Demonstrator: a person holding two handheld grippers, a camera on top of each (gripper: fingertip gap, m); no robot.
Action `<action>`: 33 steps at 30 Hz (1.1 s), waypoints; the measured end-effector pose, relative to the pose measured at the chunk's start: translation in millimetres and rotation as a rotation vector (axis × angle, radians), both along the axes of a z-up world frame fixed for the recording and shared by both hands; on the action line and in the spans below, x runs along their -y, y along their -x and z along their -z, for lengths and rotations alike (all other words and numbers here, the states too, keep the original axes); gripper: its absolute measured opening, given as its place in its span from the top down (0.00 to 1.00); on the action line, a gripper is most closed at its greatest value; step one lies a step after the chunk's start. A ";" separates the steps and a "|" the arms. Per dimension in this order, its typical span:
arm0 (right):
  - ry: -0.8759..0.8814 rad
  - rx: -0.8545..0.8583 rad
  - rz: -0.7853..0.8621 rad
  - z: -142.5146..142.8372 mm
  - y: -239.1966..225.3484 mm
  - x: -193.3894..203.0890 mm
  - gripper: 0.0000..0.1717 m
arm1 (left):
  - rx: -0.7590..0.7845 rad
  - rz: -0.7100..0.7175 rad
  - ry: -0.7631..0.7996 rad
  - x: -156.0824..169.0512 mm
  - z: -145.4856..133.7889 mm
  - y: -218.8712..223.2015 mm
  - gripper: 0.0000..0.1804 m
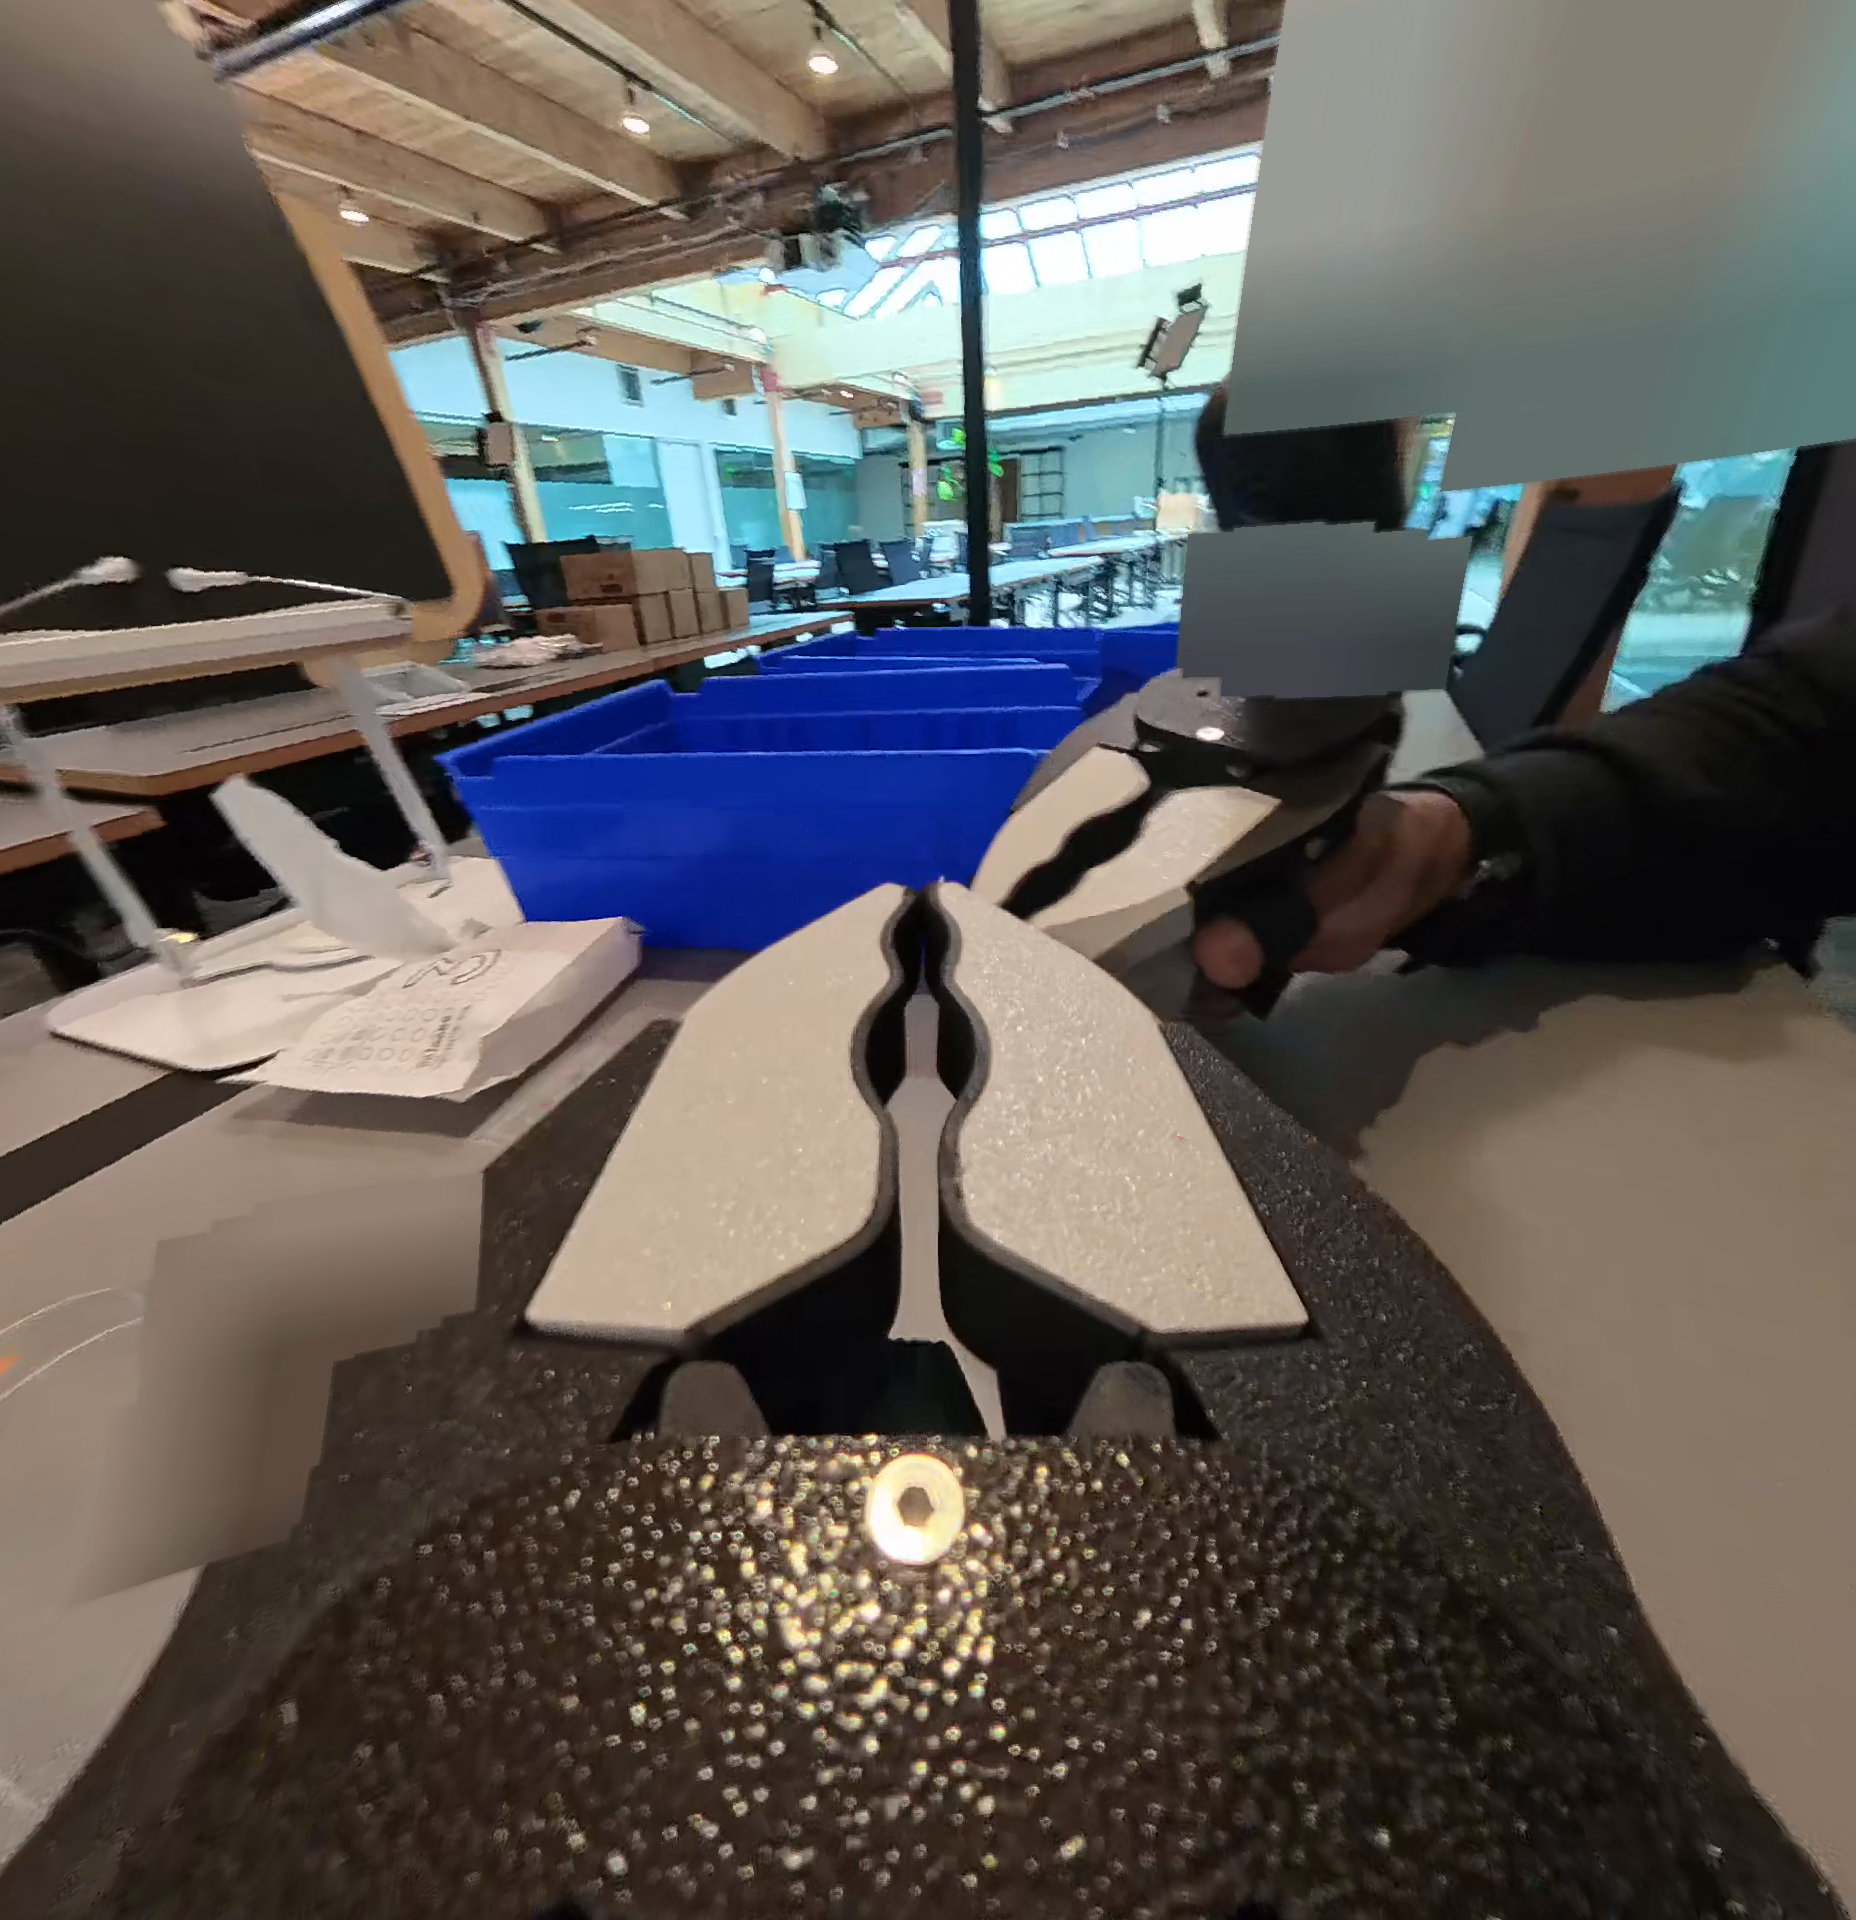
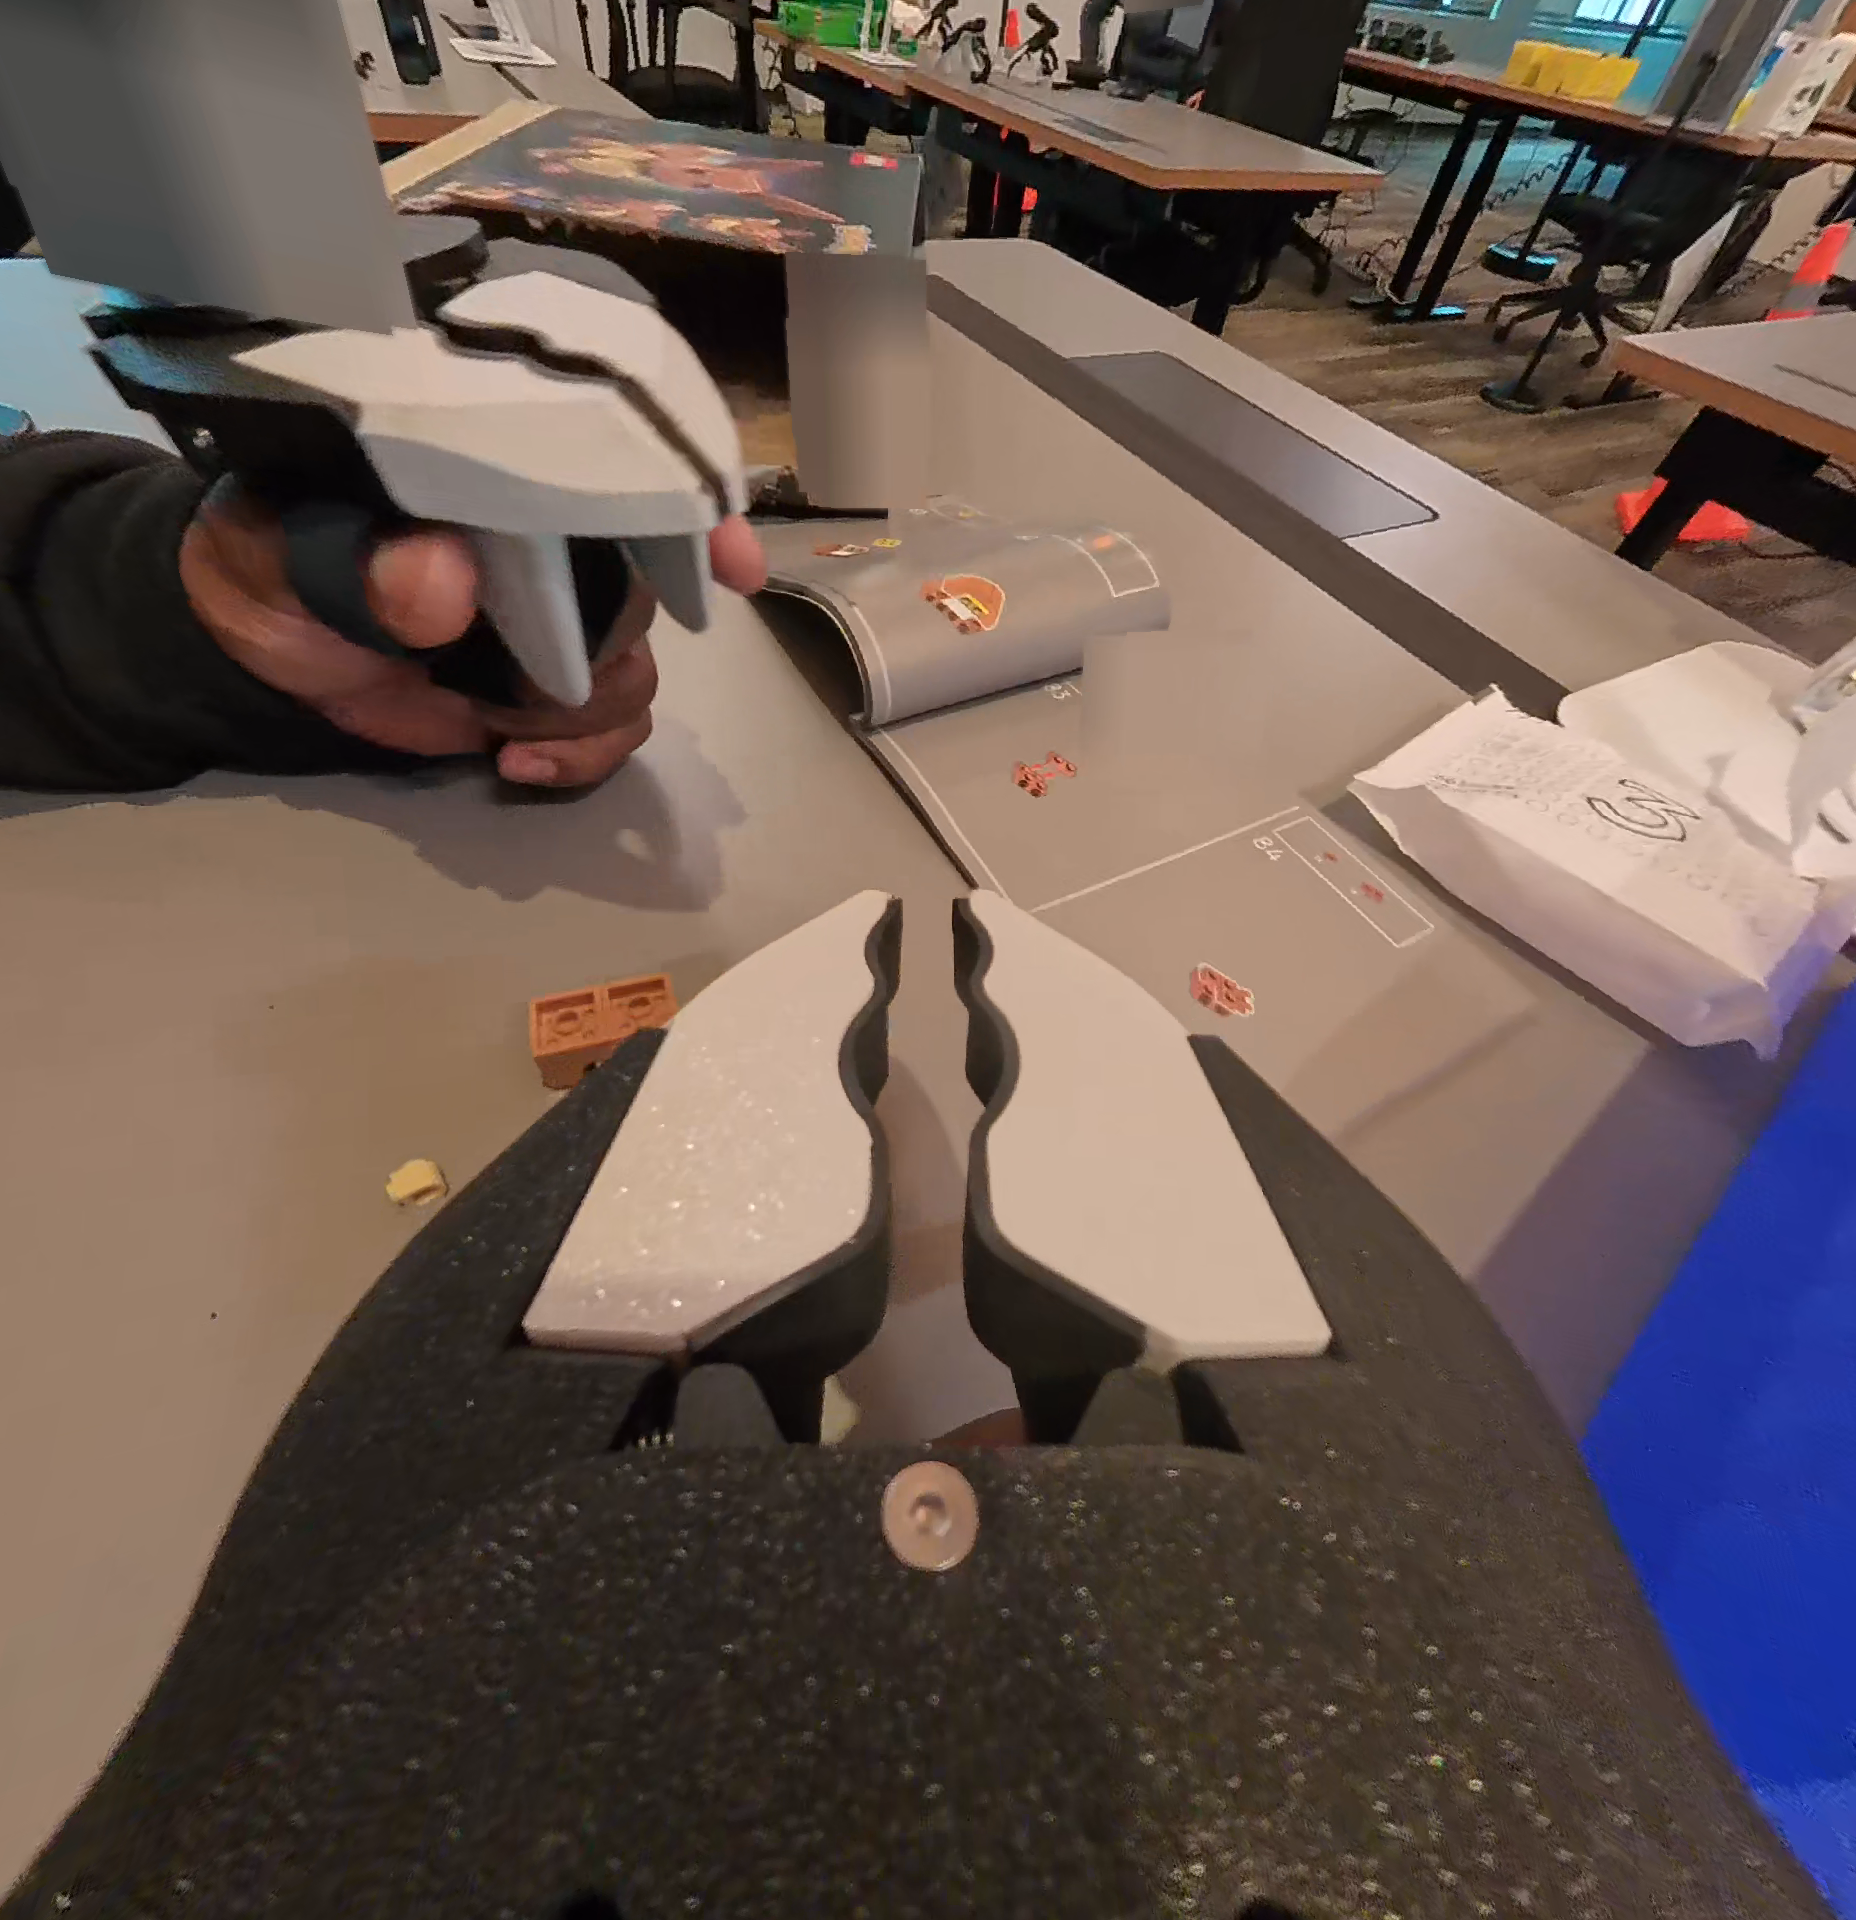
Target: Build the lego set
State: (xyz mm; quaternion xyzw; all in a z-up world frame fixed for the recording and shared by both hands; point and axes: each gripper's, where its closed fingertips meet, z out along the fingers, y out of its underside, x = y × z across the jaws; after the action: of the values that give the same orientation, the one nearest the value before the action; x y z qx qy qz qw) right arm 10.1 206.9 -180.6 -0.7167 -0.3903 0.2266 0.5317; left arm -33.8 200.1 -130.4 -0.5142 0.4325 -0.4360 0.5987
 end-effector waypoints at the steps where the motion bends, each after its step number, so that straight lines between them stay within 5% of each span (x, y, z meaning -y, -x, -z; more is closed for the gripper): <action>1: 0.005 -0.003 0.005 1.4 -2.7 0.5 0.95 | -0.013 0.027 -0.007 6.0 2.1 -4.1 1.00; 33: 0.079 -0.019 0.015 12.7 -22.1 3.8 0.99 | 0.006 0.128 0.046 17.3 0.9 -4.6 1.00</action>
State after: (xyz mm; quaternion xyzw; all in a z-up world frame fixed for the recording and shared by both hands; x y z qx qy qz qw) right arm 32.2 203.0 -193.3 -0.7377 -0.3706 0.2448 0.5084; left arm -29.2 182.8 -131.3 -0.4978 0.4524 -0.4848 0.5591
